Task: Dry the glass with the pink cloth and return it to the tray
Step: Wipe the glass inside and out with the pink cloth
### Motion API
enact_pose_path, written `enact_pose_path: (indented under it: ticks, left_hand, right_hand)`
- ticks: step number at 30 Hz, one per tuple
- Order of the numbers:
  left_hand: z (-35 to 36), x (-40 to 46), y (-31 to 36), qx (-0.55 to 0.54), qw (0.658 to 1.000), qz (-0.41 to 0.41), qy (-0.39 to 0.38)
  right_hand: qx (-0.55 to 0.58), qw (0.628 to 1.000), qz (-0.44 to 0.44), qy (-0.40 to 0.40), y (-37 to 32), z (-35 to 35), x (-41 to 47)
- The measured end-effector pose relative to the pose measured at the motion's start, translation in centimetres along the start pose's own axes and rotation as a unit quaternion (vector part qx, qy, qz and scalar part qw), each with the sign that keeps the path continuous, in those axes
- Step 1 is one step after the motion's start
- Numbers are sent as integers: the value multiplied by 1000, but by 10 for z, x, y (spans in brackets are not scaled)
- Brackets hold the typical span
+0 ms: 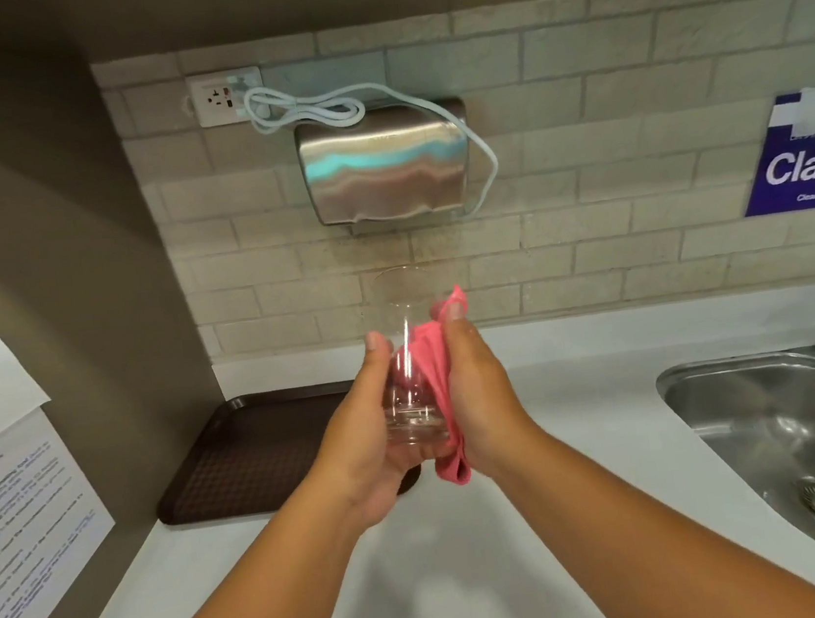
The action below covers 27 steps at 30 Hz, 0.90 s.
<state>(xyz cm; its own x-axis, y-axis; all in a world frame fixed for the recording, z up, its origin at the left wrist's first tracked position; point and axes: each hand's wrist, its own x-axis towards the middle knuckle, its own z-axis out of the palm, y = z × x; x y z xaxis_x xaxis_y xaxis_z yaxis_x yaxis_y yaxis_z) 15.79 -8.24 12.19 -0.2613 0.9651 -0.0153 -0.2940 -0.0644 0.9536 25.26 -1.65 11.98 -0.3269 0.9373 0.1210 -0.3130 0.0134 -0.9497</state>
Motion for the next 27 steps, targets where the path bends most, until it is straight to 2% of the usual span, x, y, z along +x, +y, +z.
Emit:
enact_pose_path:
  ticks: [3, 5, 7, 9, 11, 15, 18, 20, 24, 27]
  left_hand:
    - [-12, 1, -3, 22, 998, -51, -36]
    - [-12, -2, -5, 75, 995, -62, -32]
    - [-5, -3, -7, 110, 994, -28, 8]
    - [0, -1, -6, 167, 984, 39, 48]
    - [0, 1, -3, 197, 978, 62, 26]
    - [-5, -1, 0, 131, 990, 21, -43]
    - [-4, -7, -3, 48, 994, -29, -97]
    - [-1, -9, -7, 7, 990, -53, -131]
    - [1, -2, -13, -2, 992, -58, -114]
    - [-1, 3, -15, 13, 992, -65, -104]
  right_hand:
    - [-83, 995, -35, -32, 8, 2, -10]
    - [-92, 993, -59, -34, 7, -1, -11]
    - [-93, 992, -73, -32, 7, -3, -12]
    - [-99, 992, -76, -18, 10, -6, -11]
    - [-106, 991, -79, -6, 11, -8, -11]
    - [-86, 993, -77, 0, 1, -14, -4]
    - [25, 999, 6, 27, -16, -21, 6]
    - [58, 997, 37, 39, -23, -26, 11]
    - [110, 989, 53, 84, -10, -27, 17]
    - [119, 989, 58, 67, -3, -24, 12]
